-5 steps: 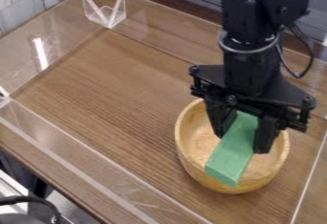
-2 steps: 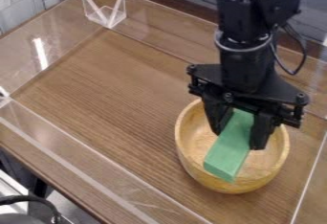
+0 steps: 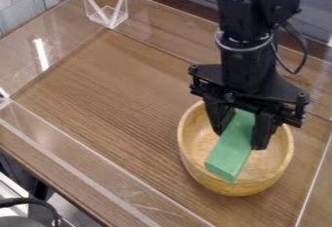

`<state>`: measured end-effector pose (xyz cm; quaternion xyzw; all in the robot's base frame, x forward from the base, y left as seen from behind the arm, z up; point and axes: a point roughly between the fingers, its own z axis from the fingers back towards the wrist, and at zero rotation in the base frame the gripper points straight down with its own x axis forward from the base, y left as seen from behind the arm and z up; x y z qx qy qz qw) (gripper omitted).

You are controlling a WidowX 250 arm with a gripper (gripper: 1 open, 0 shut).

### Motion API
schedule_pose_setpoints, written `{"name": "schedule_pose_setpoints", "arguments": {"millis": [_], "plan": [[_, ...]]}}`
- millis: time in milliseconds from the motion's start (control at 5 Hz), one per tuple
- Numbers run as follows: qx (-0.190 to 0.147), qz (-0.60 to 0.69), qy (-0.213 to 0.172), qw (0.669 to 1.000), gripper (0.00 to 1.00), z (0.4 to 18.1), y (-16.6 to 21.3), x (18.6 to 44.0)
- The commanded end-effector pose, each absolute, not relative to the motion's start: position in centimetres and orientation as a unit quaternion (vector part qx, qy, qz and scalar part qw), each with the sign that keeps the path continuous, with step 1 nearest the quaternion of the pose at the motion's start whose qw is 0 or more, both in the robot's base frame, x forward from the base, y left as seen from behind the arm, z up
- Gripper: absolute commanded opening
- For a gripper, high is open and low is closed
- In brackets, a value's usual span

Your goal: Put the green block in the brown bowl

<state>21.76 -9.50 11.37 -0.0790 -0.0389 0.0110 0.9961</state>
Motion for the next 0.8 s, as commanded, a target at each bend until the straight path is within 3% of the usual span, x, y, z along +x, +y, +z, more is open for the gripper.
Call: {"name": "schedule_pose_setpoints", "arguments": {"millis": [0,600], "plan": [[-0.089,0.013,-0.063,0.994,0.0,12.56,-9.56,22.8],[-0.093,0.016,-0.06,0.994,0.0,12.33,-9.29,22.92]]}}
